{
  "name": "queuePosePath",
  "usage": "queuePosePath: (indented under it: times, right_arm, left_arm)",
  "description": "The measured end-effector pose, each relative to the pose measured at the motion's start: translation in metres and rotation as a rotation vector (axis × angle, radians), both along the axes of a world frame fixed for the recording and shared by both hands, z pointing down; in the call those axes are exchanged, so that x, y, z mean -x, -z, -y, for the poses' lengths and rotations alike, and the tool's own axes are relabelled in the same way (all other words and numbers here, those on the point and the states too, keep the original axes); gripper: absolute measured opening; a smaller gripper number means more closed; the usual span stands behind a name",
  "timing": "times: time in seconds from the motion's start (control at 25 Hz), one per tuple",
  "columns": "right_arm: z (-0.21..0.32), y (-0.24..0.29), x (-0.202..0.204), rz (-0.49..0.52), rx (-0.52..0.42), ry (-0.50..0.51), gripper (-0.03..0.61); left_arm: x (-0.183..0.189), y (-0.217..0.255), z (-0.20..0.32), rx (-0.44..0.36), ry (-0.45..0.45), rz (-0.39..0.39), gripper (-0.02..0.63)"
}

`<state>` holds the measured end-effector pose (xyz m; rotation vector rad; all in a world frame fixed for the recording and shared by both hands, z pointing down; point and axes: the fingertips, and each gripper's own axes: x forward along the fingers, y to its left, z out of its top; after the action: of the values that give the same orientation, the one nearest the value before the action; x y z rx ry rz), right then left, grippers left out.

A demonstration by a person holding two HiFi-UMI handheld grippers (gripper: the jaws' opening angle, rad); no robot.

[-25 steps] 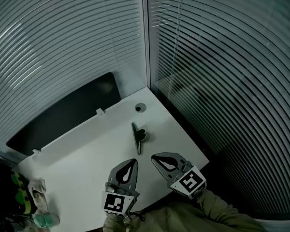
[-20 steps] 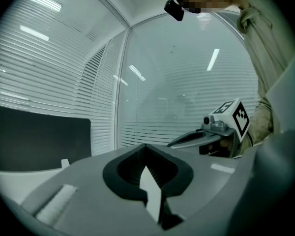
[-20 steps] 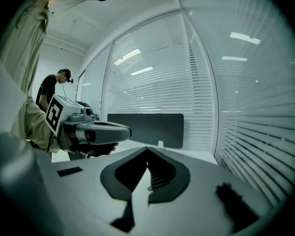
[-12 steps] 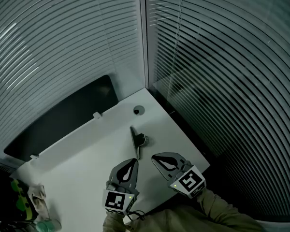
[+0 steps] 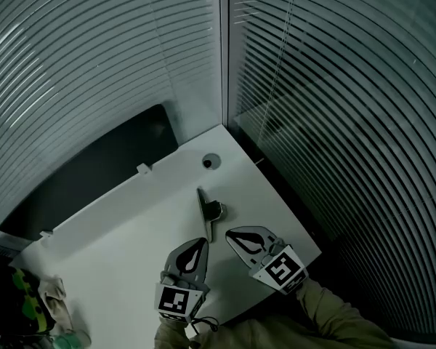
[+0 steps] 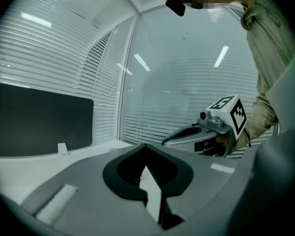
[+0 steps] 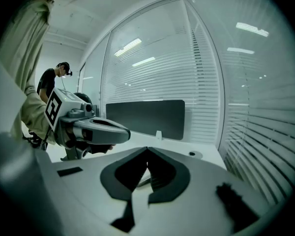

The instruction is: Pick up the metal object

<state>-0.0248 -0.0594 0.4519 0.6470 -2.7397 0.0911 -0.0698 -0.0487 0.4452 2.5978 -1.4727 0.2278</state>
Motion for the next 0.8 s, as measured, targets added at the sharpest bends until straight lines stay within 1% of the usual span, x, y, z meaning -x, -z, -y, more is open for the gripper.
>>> queuePosePath:
  times: [0.12,0.28,0.56,0.68,0.8]
  right_arm:
    - [0.010,-0.011,0.003,-0.024,0.004,0.009,0.003]
    - [0.025,-0.027,0.006,-0.062,0.005,0.029,0.003]
    - [0.039,-0.053,0.016,-0.139,0.020,0.092,0.007]
    - [0.047,-0.063,0.019,-0.154,0.027,0.118,0.087]
    - [0.054,-0.073,0.025,-0.191,0.013,0.154,0.190]
  left_arm:
    - [0.002,-0.009,0.005,0.038,0.013,-0.013,0.006]
    - [0.003,-0.022,0.013,0.039,0.007,-0.010,0.006]
    - [0.004,-0.030,0.020,0.100,0.032,-0.038,0.006]
    - [0.004,-0.036,0.022,0.103,0.033,-0.035,0.006]
    - [0.006,-0.041,0.024,0.094,0.031,-0.022,0.006]
